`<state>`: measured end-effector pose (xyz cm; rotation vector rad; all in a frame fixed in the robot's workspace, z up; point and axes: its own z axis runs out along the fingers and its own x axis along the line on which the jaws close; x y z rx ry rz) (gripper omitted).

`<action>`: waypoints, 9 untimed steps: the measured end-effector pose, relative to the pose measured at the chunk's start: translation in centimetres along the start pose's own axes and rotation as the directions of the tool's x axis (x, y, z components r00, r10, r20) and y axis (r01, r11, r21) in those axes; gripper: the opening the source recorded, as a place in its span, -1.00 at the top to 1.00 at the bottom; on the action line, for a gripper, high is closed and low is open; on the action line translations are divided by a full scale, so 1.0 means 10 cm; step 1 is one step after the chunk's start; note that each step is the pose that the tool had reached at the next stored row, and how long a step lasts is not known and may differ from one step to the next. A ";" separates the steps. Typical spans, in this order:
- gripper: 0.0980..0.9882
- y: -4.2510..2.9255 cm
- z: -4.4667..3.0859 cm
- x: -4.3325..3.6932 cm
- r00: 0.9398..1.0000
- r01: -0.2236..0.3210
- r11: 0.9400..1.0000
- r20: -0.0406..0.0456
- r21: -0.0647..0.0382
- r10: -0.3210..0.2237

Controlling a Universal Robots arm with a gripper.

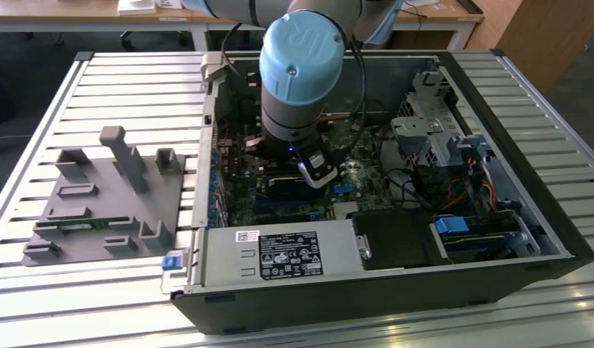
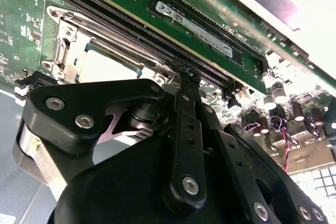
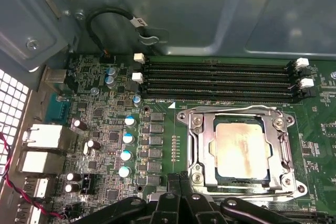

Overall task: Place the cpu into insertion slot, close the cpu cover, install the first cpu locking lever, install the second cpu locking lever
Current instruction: 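Install the second cpu locking lever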

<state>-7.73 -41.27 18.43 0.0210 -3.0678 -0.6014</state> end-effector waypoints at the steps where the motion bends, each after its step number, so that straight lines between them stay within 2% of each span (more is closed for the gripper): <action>1: 0.96 0.002 -0.004 0.001 1.000 0.000 1.000 0.000 0.000 0.000; 9: 0.96 0.028 -0.073 0.007 1.000 0.000 1.000 0.001 0.000 0.000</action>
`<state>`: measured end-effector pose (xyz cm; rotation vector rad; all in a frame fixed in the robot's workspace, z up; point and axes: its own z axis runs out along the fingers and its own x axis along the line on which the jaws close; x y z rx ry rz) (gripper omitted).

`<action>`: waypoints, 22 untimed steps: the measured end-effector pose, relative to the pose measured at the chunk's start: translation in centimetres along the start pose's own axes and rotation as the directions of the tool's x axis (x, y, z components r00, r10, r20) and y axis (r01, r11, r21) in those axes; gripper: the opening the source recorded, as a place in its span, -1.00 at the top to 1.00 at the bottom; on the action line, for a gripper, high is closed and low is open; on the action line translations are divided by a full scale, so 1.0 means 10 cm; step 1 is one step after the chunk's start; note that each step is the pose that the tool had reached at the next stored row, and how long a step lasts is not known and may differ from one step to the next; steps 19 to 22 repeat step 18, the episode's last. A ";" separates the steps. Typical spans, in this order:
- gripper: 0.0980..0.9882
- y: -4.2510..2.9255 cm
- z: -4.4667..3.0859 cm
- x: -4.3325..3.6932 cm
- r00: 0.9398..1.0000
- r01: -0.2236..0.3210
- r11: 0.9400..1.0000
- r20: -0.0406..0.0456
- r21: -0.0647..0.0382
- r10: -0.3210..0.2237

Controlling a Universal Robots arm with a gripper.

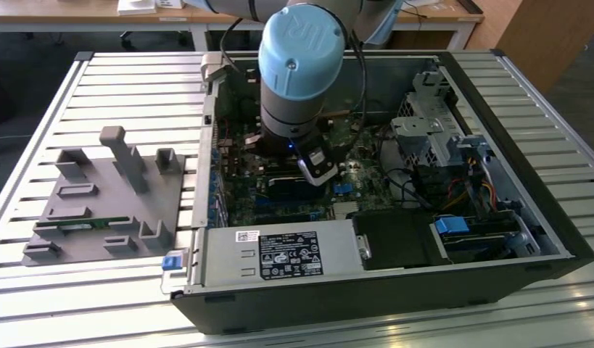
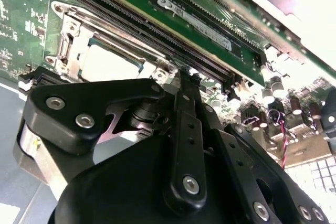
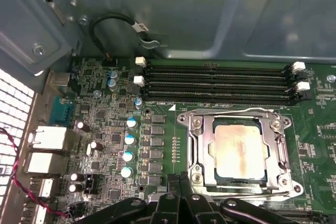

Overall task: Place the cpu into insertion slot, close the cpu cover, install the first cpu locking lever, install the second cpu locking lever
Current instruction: 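Install the second cpu locking lever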

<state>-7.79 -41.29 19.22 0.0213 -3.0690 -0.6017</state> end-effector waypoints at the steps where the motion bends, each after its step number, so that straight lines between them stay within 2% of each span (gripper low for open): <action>1: 0.96 0.005 -0.012 0.000 1.000 0.000 1.000 0.000 0.000 0.000; 9: 0.96 0.056 -0.136 0.002 1.000 0.000 1.000 0.000 0.000 0.000; 14: 0.96 0.099 -0.244 0.004 1.000 0.000 1.000 0.000 0.000 0.000; 22: 0.96 0.103 -0.252 0.004 1.000 0.000 1.000 0.000 0.000 0.000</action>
